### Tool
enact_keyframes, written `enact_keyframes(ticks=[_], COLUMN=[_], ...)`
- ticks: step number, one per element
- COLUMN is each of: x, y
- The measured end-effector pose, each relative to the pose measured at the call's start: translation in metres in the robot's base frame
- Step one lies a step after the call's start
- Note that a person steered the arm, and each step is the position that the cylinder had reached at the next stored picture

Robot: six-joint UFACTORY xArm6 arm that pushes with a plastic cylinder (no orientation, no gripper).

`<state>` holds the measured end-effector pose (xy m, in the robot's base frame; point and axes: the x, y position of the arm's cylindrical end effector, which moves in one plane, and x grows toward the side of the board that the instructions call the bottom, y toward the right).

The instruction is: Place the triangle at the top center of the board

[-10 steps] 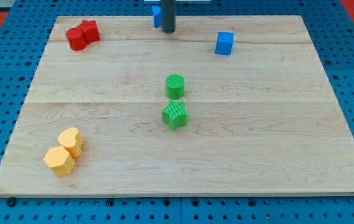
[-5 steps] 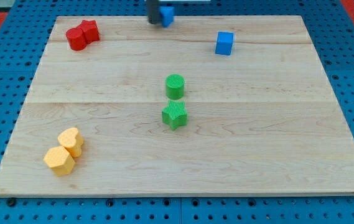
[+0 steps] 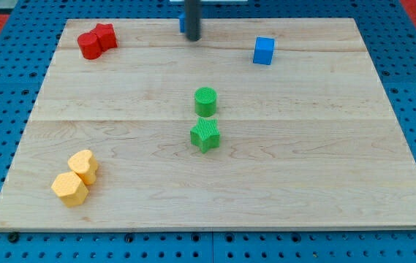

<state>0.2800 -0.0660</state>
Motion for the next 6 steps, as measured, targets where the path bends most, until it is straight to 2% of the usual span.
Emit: enact_keyframes(ticks=[1, 3, 4, 5, 6], x=[0.043, -0.087, -0.089, -0.088, 0.004], y=[-0.015, -0.036, -0.032, -0.005, 0.100])
